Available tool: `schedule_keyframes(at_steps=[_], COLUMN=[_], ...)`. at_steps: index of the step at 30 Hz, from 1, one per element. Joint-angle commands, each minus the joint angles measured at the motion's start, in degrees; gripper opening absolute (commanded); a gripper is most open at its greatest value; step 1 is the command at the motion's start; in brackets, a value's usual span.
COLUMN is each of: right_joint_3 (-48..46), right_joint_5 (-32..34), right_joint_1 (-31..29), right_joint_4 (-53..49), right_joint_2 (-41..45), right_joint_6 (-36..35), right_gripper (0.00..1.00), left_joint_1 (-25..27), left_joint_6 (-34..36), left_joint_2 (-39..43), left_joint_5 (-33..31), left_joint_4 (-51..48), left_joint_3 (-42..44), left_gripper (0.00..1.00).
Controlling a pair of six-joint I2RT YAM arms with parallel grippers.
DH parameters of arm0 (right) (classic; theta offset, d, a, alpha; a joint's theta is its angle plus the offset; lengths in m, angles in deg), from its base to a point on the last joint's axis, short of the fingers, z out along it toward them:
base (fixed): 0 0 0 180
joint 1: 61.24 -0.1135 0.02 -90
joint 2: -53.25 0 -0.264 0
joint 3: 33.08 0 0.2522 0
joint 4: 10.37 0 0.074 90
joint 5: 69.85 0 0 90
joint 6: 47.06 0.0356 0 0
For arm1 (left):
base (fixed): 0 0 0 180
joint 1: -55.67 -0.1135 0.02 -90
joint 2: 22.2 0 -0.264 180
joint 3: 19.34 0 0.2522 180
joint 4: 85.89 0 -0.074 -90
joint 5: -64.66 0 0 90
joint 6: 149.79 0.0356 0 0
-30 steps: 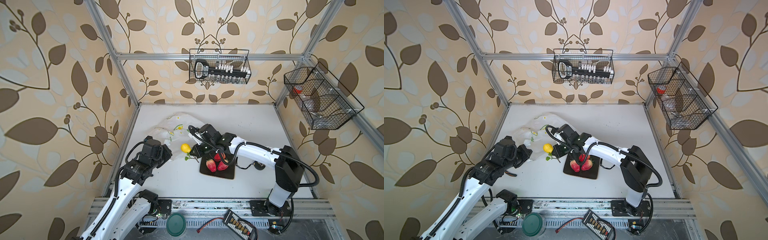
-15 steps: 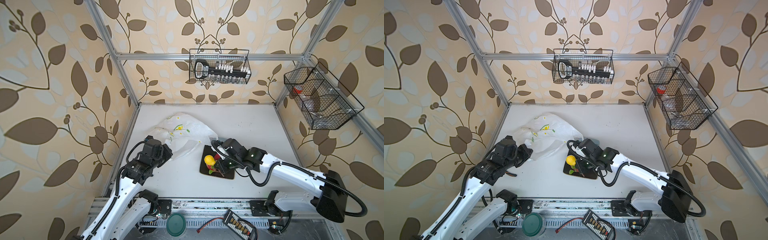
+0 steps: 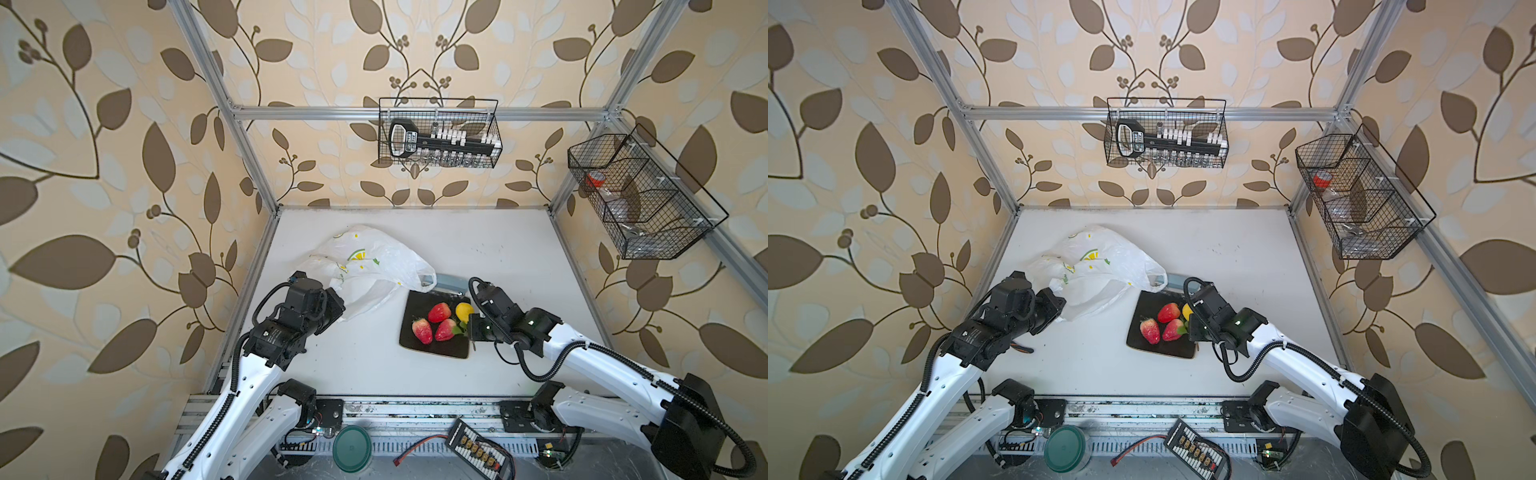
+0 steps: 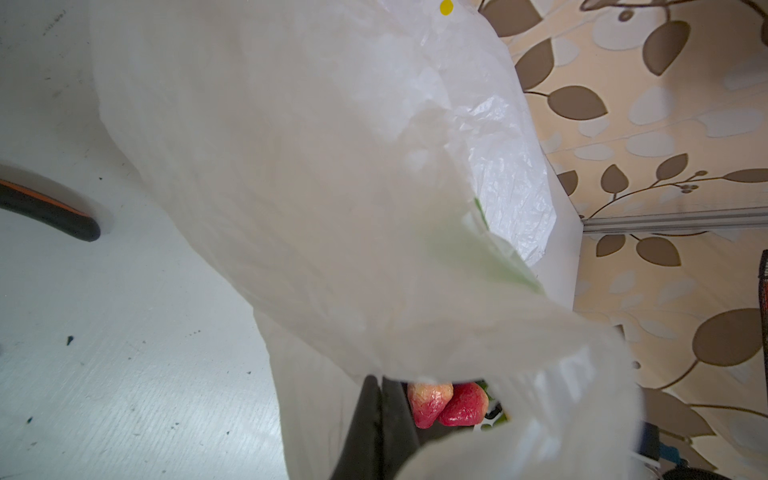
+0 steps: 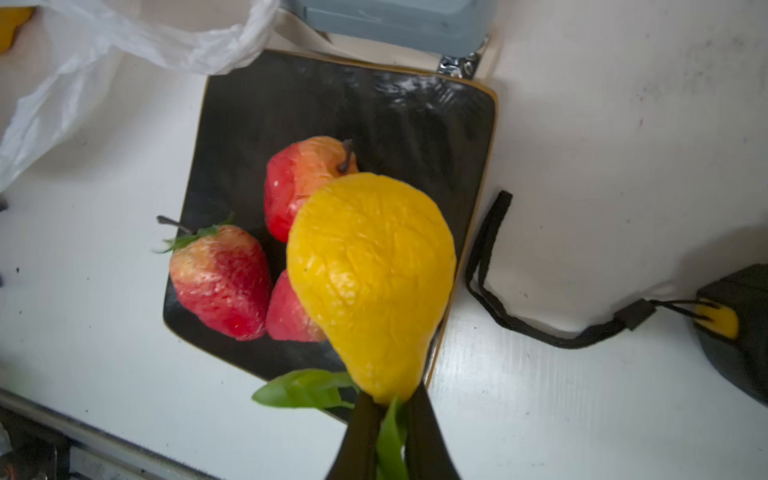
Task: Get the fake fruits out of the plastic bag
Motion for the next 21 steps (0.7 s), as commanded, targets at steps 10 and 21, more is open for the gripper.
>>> schedule_keyframes(at_steps=[10, 21], right_joint_3=[-5.09, -6.89], right_joint_5=[-3.97, -3.56], right_joint_1=[3.99, 4.32], right_joint_4=[17.78, 18.16], right_joint_2=[-8.32, -7.83], right_joint_6=[3.57, 3.5], right_gripper=[0.09, 0.48], left_joint_1=[0.66, 0.66], left_joint_6=[0.65, 0.65], left_joint_2=[0.82, 0.84], left_joint_5=[-1.55, -1.67], left_joint_4=[-0.2, -0.57], left_joint_3=[-0.26, -0.39], left_gripper=[0.0, 0.0])
